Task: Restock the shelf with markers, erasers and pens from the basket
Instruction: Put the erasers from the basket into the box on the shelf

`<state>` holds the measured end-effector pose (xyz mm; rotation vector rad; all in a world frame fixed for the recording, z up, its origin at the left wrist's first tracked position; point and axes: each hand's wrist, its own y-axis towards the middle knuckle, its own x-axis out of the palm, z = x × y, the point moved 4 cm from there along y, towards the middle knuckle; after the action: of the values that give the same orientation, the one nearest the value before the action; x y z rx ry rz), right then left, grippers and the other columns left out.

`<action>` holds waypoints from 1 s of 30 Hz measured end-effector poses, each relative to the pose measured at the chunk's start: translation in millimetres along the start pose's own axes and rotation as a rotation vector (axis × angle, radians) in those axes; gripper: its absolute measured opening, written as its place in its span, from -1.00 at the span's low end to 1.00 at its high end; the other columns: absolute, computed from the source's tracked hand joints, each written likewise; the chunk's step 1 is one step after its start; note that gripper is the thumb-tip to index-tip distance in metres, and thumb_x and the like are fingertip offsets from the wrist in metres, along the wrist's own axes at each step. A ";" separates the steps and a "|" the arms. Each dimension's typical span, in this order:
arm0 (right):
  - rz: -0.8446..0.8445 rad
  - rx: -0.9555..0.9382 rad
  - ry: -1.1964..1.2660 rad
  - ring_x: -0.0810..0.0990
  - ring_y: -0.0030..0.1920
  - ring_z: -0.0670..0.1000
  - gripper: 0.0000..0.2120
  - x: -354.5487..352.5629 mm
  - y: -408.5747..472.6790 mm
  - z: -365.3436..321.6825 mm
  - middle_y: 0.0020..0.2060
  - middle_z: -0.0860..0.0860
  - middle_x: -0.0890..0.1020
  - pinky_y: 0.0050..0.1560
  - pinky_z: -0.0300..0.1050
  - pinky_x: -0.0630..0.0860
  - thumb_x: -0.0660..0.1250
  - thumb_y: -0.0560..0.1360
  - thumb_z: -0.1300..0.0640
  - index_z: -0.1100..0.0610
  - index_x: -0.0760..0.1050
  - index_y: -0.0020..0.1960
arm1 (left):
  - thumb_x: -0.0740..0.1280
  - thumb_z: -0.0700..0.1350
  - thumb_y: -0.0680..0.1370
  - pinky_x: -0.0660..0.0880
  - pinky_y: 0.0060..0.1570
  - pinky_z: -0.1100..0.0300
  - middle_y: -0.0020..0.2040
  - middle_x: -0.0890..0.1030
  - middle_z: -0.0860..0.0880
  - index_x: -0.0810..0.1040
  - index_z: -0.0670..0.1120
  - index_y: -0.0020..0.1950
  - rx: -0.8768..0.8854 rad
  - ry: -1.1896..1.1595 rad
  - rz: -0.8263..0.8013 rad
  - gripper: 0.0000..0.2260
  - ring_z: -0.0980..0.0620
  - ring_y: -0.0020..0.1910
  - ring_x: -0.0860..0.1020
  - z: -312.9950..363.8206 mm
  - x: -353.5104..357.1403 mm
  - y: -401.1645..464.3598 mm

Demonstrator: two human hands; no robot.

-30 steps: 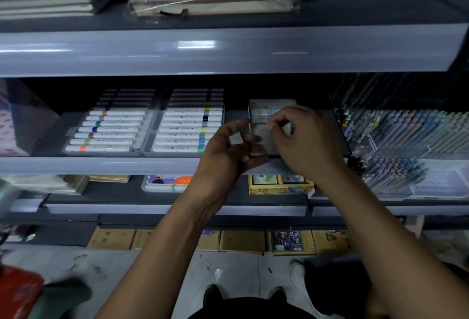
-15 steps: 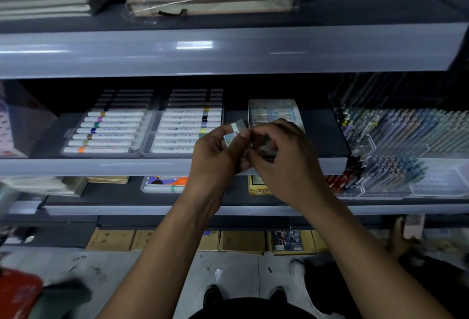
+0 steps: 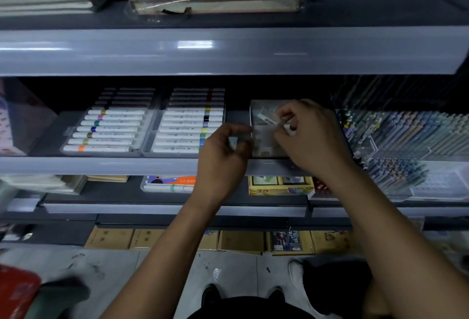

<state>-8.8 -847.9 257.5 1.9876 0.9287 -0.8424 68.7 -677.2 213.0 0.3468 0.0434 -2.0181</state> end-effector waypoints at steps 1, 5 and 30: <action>-0.040 -0.004 -0.054 0.61 -0.02 0.00 -0.79 1.1 5.3 3.1 0.06 0.02 0.65 -0.02 -0.14 0.54 0.43 0.50 0.13 0.09 0.63 0.13 | 0.39 -0.16 0.61 0.48 -0.33 0.06 -0.20 0.70 0.03 0.66 0.09 0.08 0.059 0.082 -0.015 -0.85 -0.05 -0.32 0.60 0.5 1.3 -0.1; -0.250 -0.038 -0.259 0.63 0.08 0.11 -0.80 10.7 18.9 7.6 0.10 0.06 0.66 -0.03 -0.06 0.56 0.42 0.52 0.14 0.07 0.65 0.13 | 0.41 -0.08 0.63 0.27 -0.51 0.28 -0.41 0.56 0.01 0.66 0.11 0.11 0.205 0.286 -0.083 -0.89 0.06 -0.49 0.47 1.0 7.5 -3.5; -0.189 0.082 -0.242 0.68 -0.03 0.11 -0.85 34.6 33.7 8.1 -0.03 0.05 0.71 -0.05 -0.01 0.64 0.54 0.47 -0.05 0.01 0.68 -0.08 | 0.38 -0.19 0.63 0.32 -0.45 0.31 -0.28 0.64 0.01 0.69 0.04 0.06 0.188 0.316 -0.143 -0.86 0.10 -0.44 0.47 -2.6 9.3 -1.1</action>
<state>34.9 -858.6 238.1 1.8343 0.9623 -1.2145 64.5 -684.3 207.9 0.8002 0.0773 -2.0952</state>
